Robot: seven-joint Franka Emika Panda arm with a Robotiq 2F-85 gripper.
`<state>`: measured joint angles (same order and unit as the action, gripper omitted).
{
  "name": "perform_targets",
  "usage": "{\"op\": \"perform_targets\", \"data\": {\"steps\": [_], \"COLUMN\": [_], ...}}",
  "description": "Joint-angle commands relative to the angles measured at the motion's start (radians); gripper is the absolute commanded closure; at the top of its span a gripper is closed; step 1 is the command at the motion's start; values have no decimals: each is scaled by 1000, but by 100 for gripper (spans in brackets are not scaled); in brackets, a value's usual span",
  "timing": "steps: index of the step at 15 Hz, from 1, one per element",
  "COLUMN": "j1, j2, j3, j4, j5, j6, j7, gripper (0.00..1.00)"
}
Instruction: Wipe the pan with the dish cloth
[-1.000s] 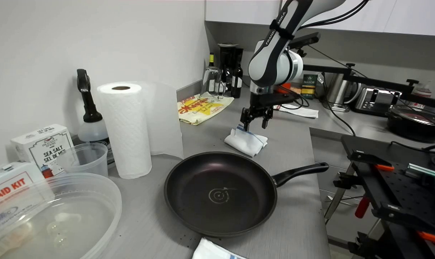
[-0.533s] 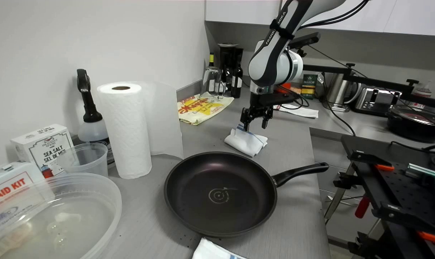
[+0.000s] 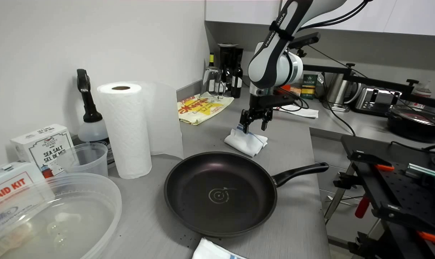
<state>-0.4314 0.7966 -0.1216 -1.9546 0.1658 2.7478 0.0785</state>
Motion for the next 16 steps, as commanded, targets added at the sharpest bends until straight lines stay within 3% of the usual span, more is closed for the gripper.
{"op": "perform_targets", "data": {"steps": [1,16], "j1": [-2,10], "j2": [26,197], "j3": [28,41], "j4": [7,134], "j5": [44,45], "j6": [37,147], "j7": [-23,5], "gripper": [0,0]}}
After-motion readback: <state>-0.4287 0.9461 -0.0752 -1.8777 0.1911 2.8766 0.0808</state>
